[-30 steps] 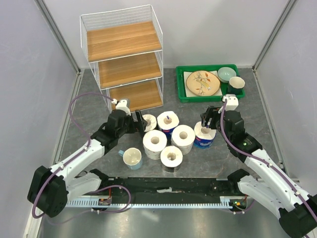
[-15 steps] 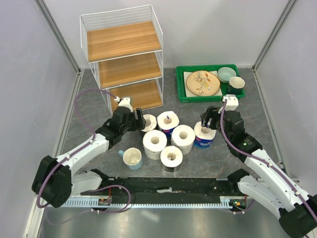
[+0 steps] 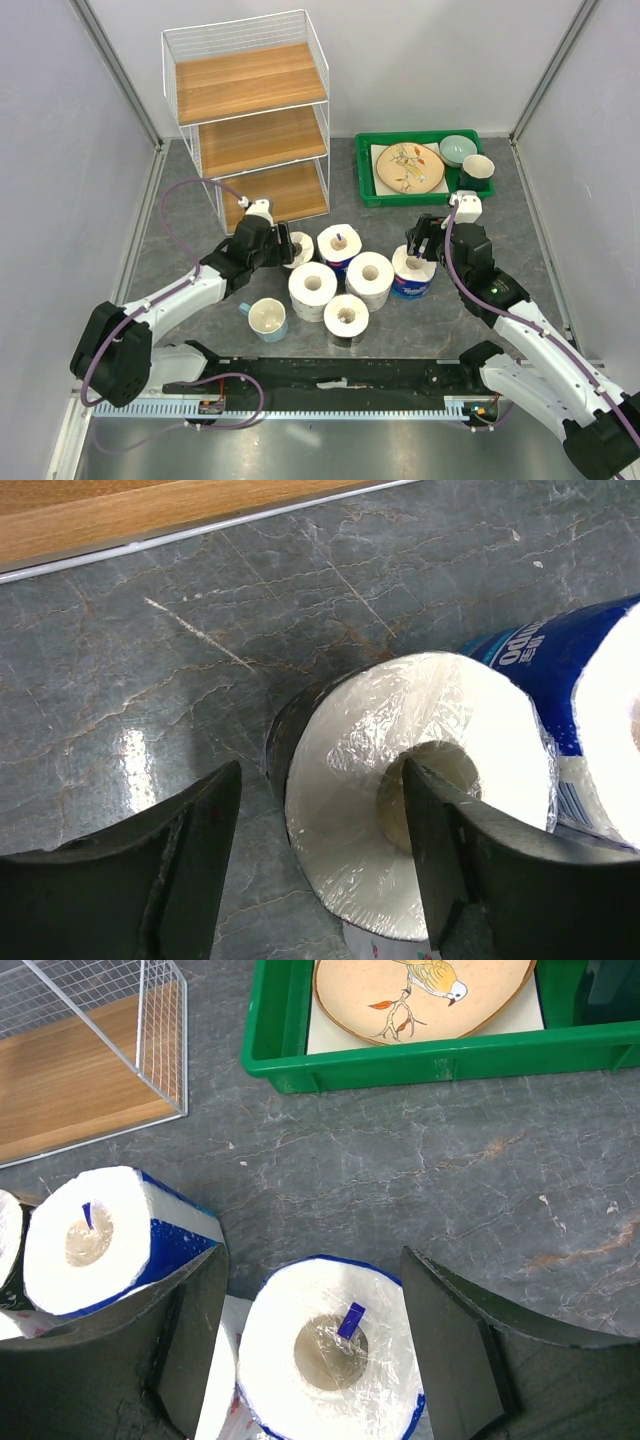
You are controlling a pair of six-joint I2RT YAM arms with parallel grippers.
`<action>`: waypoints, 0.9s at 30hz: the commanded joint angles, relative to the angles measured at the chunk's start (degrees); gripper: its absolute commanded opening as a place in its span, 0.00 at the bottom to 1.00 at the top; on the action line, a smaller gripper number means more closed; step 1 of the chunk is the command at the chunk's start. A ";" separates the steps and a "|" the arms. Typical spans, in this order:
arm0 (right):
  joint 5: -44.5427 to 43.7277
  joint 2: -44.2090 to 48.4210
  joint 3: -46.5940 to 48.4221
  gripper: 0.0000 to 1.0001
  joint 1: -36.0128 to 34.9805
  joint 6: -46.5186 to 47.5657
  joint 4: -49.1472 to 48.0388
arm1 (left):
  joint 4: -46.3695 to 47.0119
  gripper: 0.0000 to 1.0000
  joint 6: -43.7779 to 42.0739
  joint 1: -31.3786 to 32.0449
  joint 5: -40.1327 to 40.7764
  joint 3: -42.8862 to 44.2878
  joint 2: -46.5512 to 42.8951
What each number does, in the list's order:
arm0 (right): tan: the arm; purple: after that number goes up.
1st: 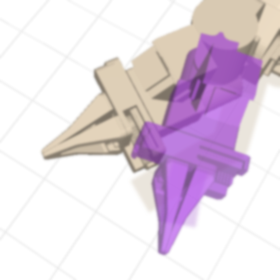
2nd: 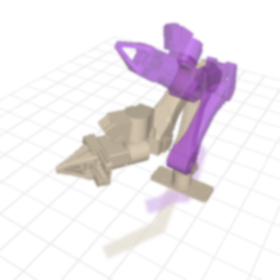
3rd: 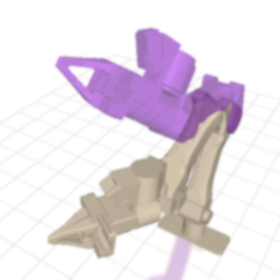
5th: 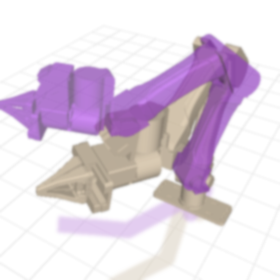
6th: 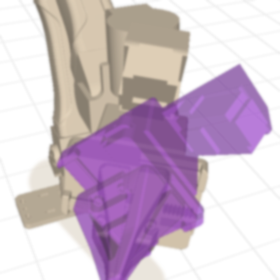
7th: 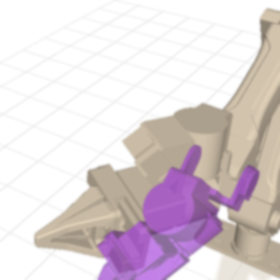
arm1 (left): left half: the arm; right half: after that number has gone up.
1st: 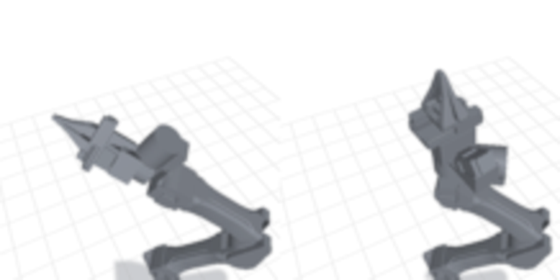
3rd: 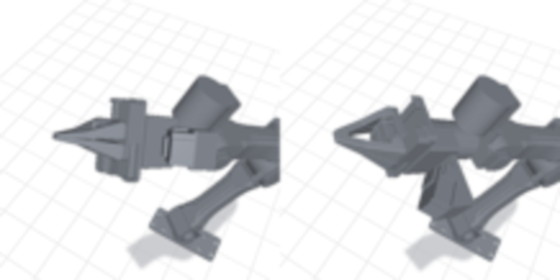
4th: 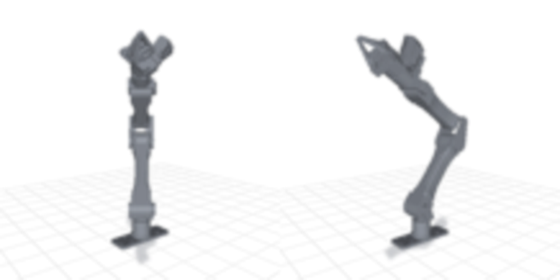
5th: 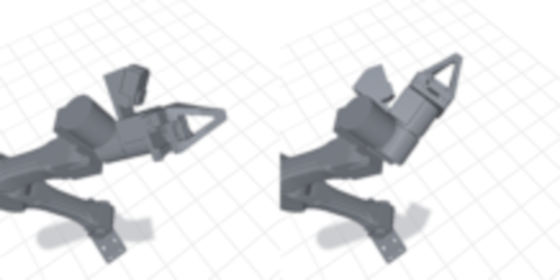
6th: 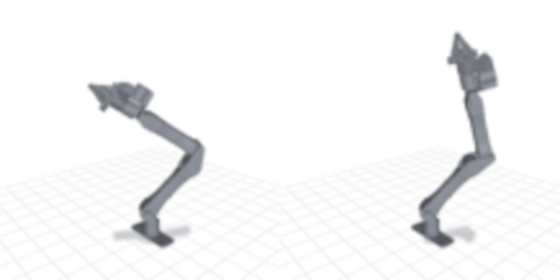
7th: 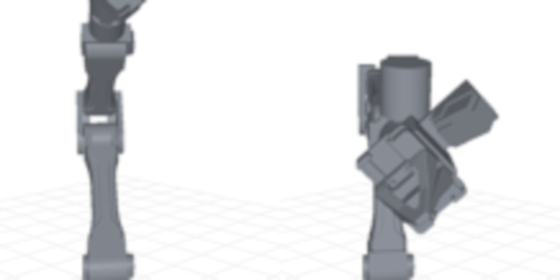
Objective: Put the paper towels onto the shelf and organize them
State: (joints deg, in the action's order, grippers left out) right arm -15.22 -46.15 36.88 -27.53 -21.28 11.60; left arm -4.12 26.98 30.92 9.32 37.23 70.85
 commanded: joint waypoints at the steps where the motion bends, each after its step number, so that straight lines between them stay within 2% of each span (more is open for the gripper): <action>1: -1.21 0.98 -0.06 0.78 0.02 0.01 -0.52 | 1.57 0.70 -0.53 0.46 0.52 2.40 0.87; 7: -1.39 0.89 0.03 0.78 -0.07 0.01 -0.61 | 1.48 0.61 -0.09 0.55 0.52 3.02 1.40; 10: -1.56 0.89 -0.14 0.78 -0.07 0.01 -0.61 | 1.57 0.49 0.53 0.55 0.43 3.02 0.78; 11: -1.56 0.89 -0.15 0.78 -0.07 -0.08 -0.61 | 1.57 0.38 1.05 0.55 0.52 2.93 0.26; 14: -1.56 1.15 -0.41 0.79 -0.07 -0.08 -0.43 | 1.83 0.29 1.58 0.55 0.87 2.67 -0.97; 23: -1.65 1.24 -0.41 0.79 -0.07 -0.34 -0.35 | 5.87 0.21 7.55 0.64 5.79 0.12 -5.72; 27: -1.48 1.06 0.03 0.79 -0.07 -0.34 -0.08 | 8.24 0.20 9.84 0.55 13.15 0.73 -6.25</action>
State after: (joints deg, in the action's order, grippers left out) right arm -15.55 -45.56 36.86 -27.53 -21.30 11.75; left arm -2.83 31.59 31.27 14.17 37.21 66.43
